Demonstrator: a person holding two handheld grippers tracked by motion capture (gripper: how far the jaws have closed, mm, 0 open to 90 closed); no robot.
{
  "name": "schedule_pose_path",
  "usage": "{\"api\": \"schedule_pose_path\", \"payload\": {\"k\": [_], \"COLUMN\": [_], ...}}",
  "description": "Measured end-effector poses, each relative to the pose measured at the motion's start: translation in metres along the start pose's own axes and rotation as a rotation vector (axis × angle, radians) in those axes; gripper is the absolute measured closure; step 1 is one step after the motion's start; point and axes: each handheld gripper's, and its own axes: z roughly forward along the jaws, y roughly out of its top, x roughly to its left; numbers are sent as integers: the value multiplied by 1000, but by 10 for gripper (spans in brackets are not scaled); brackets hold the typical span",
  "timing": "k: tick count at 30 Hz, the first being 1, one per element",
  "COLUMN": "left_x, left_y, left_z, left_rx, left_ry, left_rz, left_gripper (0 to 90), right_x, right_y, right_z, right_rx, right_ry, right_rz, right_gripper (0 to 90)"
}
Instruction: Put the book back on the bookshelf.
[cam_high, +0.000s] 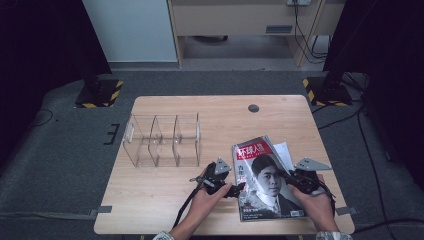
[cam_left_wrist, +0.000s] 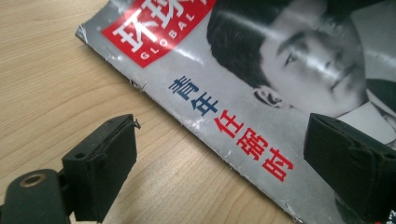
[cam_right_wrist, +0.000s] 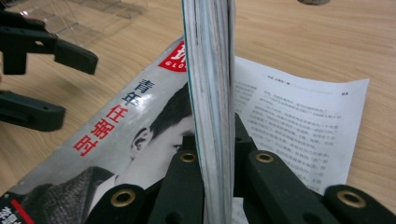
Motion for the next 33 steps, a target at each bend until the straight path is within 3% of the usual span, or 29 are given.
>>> {"api": "schedule_pose_path", "payload": {"k": [11,20,27,31,33], "left_x": [-5,-6,-9,-9,-9], "left_y": [-4,-2,-2,-2,-2], "left_z": [12,15,16,15,14], "left_rx": [48,50,54,56,55], "left_ry": [-6,-62,-38,-25,-22], "left_rz": [-5,-6,14,18,24], "left_gripper": [97,131,174,220,269], "right_x": [1,-2,-4,-4,-4], "right_y": [4,1,-6,-13,-14], "right_z": [-7,-4,6,18,22], "right_rx": [-106,-136,-80,24,50], "right_ry": [64,106,95,60,54], "right_rz": [36,94,117,110,105], "right_gripper": [878,878,876,860,837]}}
